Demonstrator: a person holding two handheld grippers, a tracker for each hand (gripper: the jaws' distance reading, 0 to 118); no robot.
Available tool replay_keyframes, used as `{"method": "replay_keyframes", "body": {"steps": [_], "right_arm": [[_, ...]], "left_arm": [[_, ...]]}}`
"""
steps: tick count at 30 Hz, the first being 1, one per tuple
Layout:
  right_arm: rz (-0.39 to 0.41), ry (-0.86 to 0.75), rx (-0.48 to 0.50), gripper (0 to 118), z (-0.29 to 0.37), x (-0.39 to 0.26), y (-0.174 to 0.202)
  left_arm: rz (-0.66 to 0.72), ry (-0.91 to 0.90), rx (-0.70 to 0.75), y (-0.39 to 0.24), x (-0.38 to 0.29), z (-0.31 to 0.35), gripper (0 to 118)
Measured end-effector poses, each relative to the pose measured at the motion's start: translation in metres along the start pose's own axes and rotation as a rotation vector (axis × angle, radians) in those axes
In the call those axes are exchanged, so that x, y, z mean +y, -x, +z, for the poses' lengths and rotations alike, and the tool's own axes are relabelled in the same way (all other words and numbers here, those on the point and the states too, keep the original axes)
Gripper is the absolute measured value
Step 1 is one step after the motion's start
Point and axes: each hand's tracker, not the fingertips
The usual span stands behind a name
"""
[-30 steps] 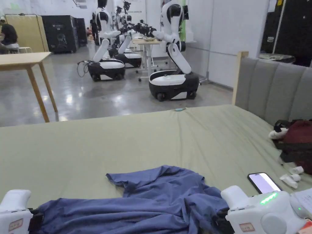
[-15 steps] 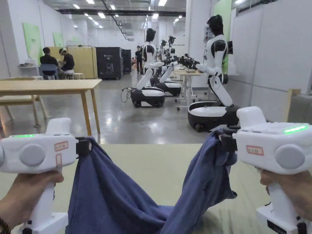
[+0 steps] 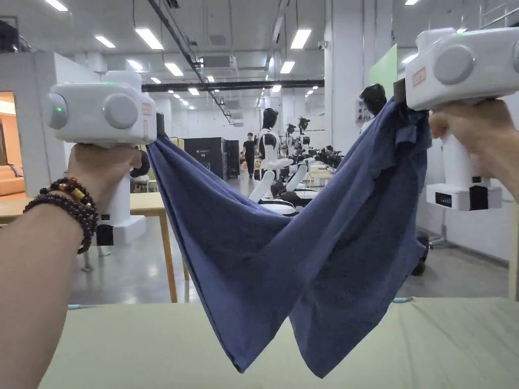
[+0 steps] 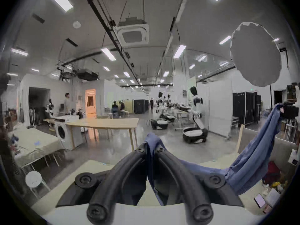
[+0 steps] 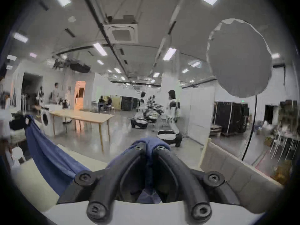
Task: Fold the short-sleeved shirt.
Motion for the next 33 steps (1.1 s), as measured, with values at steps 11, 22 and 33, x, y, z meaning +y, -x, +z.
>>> {"method": "replay_keyframes", "body": {"steps": [11, 22, 33], "right_arm": [[0.005, -0.005, 0.026, 8, -0.008, -0.032, -0.02], [0.024, 0.186, 0.081, 8, -0.04, -0.186, -0.025], [-0.027, 0.288, 0.178, 8, -0.02, -0.295, -0.048]], "left_arm": [[-0.016, -0.047, -0.041, -0.023, -0.029, -0.011, 5], [0.056, 0.129, -0.131, -0.021, -0.191, -0.022, 5], [0.075, 0.263, -0.176, 0.009, -0.279, -0.002, 5]]}}
